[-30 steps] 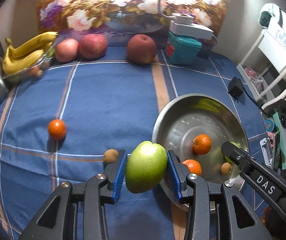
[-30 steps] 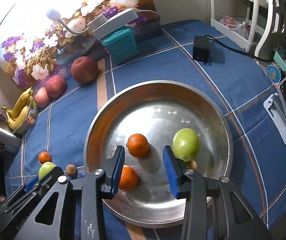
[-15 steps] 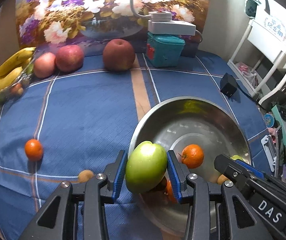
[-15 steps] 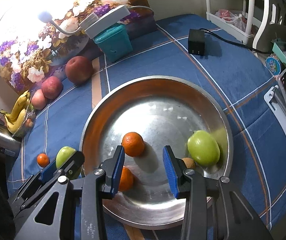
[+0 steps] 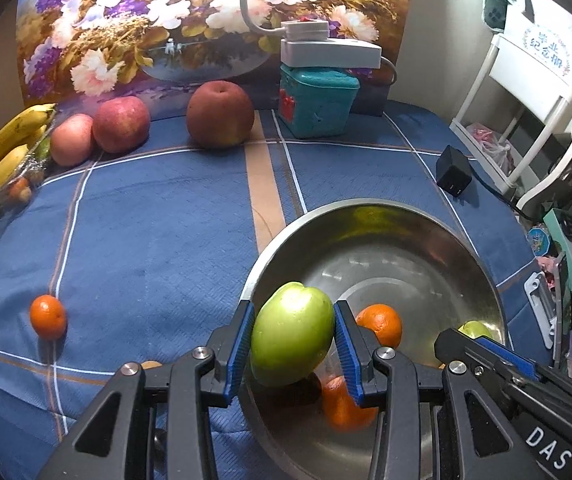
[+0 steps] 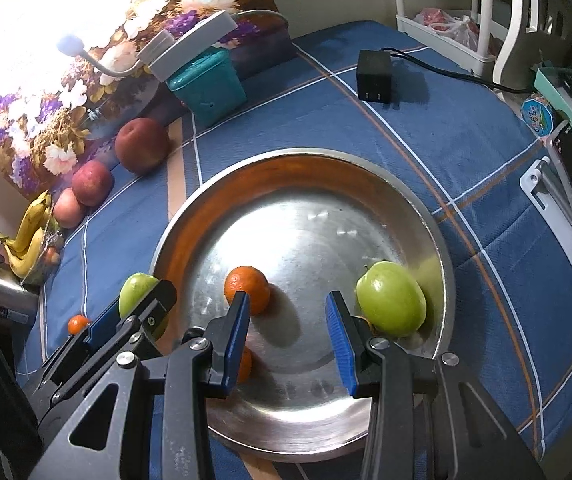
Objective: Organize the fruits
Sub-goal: 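Carry apple and pear over the steel plate and open both grippers inside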
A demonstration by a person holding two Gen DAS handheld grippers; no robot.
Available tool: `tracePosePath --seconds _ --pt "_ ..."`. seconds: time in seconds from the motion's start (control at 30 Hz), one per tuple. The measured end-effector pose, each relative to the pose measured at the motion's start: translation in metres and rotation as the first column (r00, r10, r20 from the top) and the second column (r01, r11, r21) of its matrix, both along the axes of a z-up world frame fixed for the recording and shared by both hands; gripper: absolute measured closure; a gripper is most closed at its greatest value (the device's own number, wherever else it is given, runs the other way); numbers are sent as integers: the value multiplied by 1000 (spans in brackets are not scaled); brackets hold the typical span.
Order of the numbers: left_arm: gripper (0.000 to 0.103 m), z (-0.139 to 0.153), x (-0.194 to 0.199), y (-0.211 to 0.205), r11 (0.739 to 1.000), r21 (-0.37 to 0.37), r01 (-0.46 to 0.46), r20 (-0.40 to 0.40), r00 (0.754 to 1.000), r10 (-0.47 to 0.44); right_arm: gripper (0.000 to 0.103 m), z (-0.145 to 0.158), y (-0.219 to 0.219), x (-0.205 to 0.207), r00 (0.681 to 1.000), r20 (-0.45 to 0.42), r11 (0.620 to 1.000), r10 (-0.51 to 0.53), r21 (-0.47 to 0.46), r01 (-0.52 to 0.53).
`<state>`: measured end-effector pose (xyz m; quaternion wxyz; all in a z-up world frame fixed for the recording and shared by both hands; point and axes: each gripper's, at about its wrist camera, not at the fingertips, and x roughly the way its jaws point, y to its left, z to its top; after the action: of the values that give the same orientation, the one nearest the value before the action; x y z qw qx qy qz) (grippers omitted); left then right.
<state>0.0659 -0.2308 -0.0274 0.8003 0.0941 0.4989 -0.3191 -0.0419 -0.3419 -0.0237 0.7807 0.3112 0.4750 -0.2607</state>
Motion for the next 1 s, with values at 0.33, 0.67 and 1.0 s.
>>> tracePosePath --seconds 0.33,0.67,1.0 --pt "59 -7 2 -3 1000 19 13 -22 1000 -12 62 -2 0 0 1000 -7 1000 -7 1 7" --pt "56 0 0 -3 999 24 22 -10 1000 -22 62 -2 -1 -2 1000 -5 1000 -10 -3 10" --pt "56 11 2 6 999 36 0 -32 999 1 62 3 0 -3 1000 5 1000 -3 -13 3"
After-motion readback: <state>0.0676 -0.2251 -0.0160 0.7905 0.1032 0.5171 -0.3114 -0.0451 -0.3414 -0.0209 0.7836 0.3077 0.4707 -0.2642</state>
